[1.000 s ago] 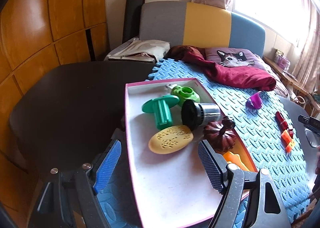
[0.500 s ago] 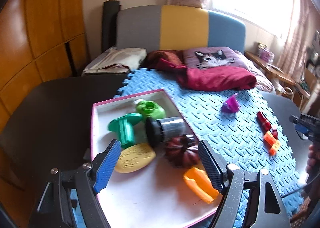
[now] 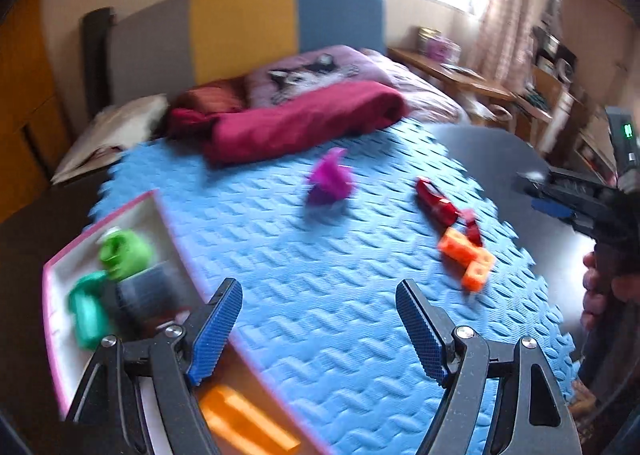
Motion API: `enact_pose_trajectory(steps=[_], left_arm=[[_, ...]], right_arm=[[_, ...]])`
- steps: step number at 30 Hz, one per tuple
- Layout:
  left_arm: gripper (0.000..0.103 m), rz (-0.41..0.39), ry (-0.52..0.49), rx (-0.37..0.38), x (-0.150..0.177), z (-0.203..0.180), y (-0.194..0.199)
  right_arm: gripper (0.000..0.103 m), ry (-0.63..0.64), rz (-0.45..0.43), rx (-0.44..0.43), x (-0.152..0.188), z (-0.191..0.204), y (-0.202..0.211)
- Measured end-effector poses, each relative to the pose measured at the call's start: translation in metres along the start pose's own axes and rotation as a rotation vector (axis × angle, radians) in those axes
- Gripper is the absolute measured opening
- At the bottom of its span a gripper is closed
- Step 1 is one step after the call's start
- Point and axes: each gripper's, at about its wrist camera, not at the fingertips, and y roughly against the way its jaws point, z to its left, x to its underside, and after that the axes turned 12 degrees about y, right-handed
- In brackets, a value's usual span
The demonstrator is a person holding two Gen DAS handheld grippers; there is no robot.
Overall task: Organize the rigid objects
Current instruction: 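Move both grippers back over the orange cubes and red pieces on the mat, then grasp the joined orange cubes with the left gripper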
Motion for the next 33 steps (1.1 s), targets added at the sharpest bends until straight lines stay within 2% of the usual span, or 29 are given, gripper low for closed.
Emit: enact_pose_trajectory(steps=[4,6,10,14,20,25,26,28,29,33], left_arm=[[0.080,0.043,-0.143,0.098,0.002,-0.037,-0.024],[0.086,0.078,-0.202,0.150,0.004,-0.056,-0.038],[0.089,0.095,-0.263,0.198,0.006,-0.079,-0.055],[0.089,0.129,-0.306,0.210,0.007,-0.100,-0.075],[0.089,0.082,-0.382,0.202,0.007,-0.116,-0.080],[0.088,0.123,-0.424,0.205,0.003,-0.122,-0.101],[0.085,0.131,-0.427,0.210,0.002,-0.122,-0.104],[0.065,0.164,-0.415,0.242,0.004,-0.123,-0.111],[0.060,0.179,-0.411,0.245,0.006,-0.123,-0.114],[0.060,0.149,-0.364,0.252,0.007,-0.117,-0.106]], right_arm=[[0.046,-0.026,-0.004,-0.012,0.000,-0.005,0.001],[0.046,-0.033,-0.004,-0.016,-0.001,-0.006,0.000],[0.046,-0.060,-0.006,-0.028,-0.001,-0.011,0.001],[0.046,-0.081,0.001,-0.042,-0.001,-0.015,0.000],[0.046,-0.084,0.016,-0.062,0.000,-0.014,-0.003],[0.046,-0.089,0.021,-0.068,0.000,-0.014,-0.004],[0.046,-0.088,0.024,-0.070,0.000,-0.014,-0.004],[0.046,-0.084,0.029,-0.071,0.000,-0.014,-0.005],[0.046,-0.083,0.030,-0.072,0.000,-0.013,-0.005],[0.046,-0.085,0.031,-0.071,0.000,-0.014,-0.006]])
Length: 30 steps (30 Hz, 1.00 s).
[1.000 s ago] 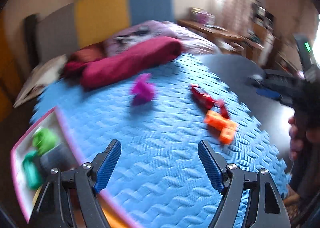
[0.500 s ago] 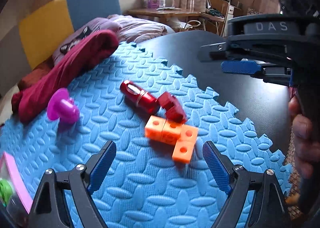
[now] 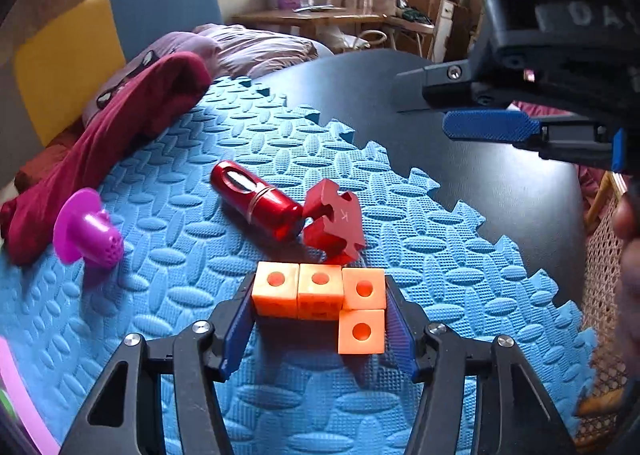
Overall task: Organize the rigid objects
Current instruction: 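Grasp the joined orange cubes with the left gripper, then lift the orange cubes with left gripper while right gripper grasps the red K piece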
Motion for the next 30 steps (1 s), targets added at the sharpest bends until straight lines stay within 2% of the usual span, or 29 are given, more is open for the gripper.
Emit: enact_pose_trajectory(steps=[8,11,17,20,28,30], left_arm=[[0.060,-0.041,0.239,-0.057,0.038,0.032,0.036],[0.060,-0.069,0.284,-0.094,0.060,0.038,0.053],[0.060,-0.099,0.240,-0.136,0.095,0.027,0.071],[0.060,-0.108,0.234,-0.125,0.107,0.023,0.079],[0.060,-0.125,0.181,-0.122,0.118,0.014,0.085],[0.060,-0.129,0.175,-0.122,0.120,0.012,0.086]], right_arm=[[0.046,0.009,0.013,-0.001,0.001,0.001,-0.003],[0.046,0.031,0.023,0.001,0.002,0.004,-0.005],[0.046,0.072,0.066,-0.022,0.005,0.012,-0.014],[0.046,0.107,0.106,-0.030,0.008,0.019,-0.023],[0.046,0.166,0.148,-0.063,0.011,0.032,-0.039],[0.046,0.187,0.150,-0.042,0.011,0.037,-0.042]])
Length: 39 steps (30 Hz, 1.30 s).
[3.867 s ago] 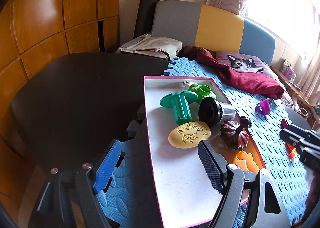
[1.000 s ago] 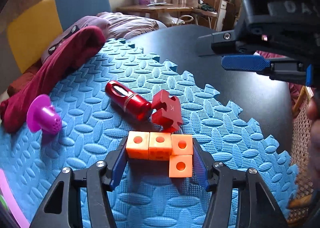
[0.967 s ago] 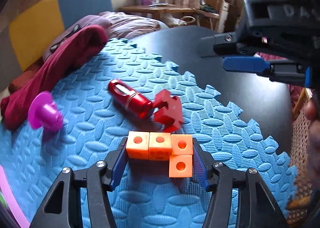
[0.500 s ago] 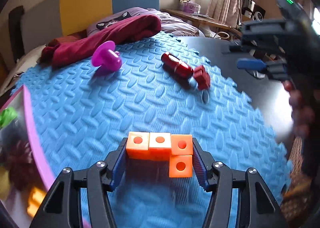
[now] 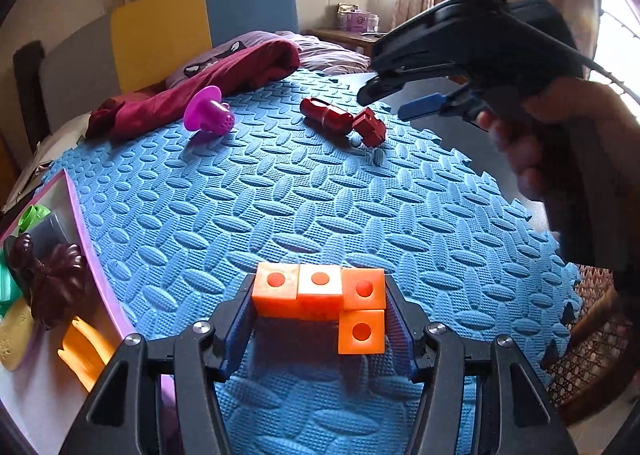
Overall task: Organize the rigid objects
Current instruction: 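Lift the orange cubes with left gripper while right gripper grasps the red K piece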
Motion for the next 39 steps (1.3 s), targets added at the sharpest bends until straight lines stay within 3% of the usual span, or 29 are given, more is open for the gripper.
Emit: enact_pose_trajectory(steps=[5,8,10,11,13,17,21,25,32,34,38,39], left_arm=[[0.060,-0.002,0.007,0.015,0.001,0.000,0.002],[0.060,-0.002,0.007,0.019,0.002,0.001,0.003],[0.060,-0.003,0.010,0.024,0.003,0.002,0.005],[0.060,-0.003,0.013,0.027,0.004,0.003,0.006],[0.060,-0.005,0.019,0.034,0.004,0.003,0.008],[0.060,-0.006,0.023,0.035,0.005,0.004,0.009],[0.060,-0.008,0.025,0.040,0.005,0.005,0.009],[0.060,-0.010,0.027,0.041,0.004,0.004,0.009],[0.060,-0.014,0.028,0.040,0.004,0.004,0.008],[0.060,-0.016,0.039,0.041,0.004,0.004,0.009],[0.060,-0.015,0.049,0.040,0.003,0.005,0.008],[0.060,-0.015,0.050,0.038,0.002,0.005,0.009]], right_arm=[[0.046,0.030,0.030,0.018,-0.002,0.004,-0.012],[0.034,0.093,0.052,0.024,0.001,0.012,-0.015],[0.011,0.138,0.039,-0.011,0.002,0.020,-0.011],[0.006,0.150,0.062,-0.042,0.004,0.023,-0.013],[0.005,0.210,0.069,-0.006,0.007,0.032,-0.014],[0.007,0.200,0.067,-0.021,0.008,0.030,-0.014],[0.030,0.162,0.060,-0.036,0.005,0.028,-0.013],[0.041,0.161,0.059,-0.007,0.004,0.026,-0.012],[0.042,0.187,0.081,0.052,0.006,0.027,-0.019],[0.031,0.238,0.074,0.077,0.008,0.033,-0.020],[0.030,0.300,0.068,0.106,0.012,0.043,-0.020],[0.032,0.282,0.102,0.086,0.012,0.039,-0.025]])
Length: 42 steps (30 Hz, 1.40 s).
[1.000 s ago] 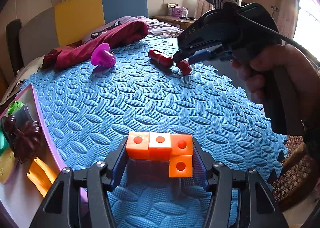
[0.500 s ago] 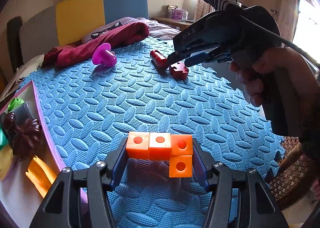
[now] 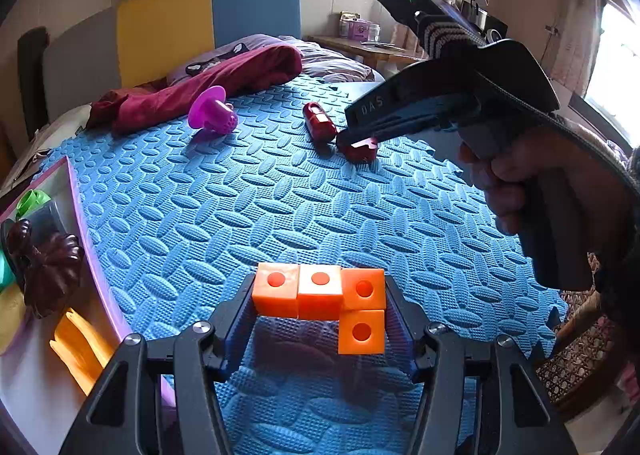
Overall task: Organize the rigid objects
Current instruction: 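Lift the orange cubes with left gripper while right gripper grasps the red K piece, then carry the orange cubes over the pink tray with the left gripper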
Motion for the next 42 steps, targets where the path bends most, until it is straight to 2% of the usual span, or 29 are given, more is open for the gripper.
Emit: enact_pose_trajectory(steps=[1,6,14,18,22,33,42], left_arm=[[0.060,0.002,0.004,0.001,0.000,0.000,0.000],[0.060,0.002,0.008,-0.004,-0.001,0.000,-0.001],[0.060,0.002,0.017,0.000,-0.002,0.001,-0.002],[0.060,0.001,0.022,0.002,-0.002,0.002,-0.001],[0.060,-0.006,0.047,-0.007,-0.005,0.004,0.001],[0.060,-0.040,0.060,-0.060,-0.014,0.004,0.016],[0.060,-0.084,0.083,-0.072,-0.025,0.003,0.046]], right_arm=[[0.032,-0.011,0.026,-0.017,0.002,-0.002,-0.006],[0.032,0.045,0.026,0.038,0.002,0.007,-0.006],[0.035,-0.035,0.018,-0.035,0.000,-0.005,-0.004],[0.032,0.000,0.020,0.004,0.000,0.000,-0.005],[0.031,0.048,0.036,0.108,0.001,0.007,-0.005],[0.032,0.014,0.039,0.070,0.001,-0.001,-0.008],[0.031,0.068,0.027,0.109,0.002,0.006,-0.006]])
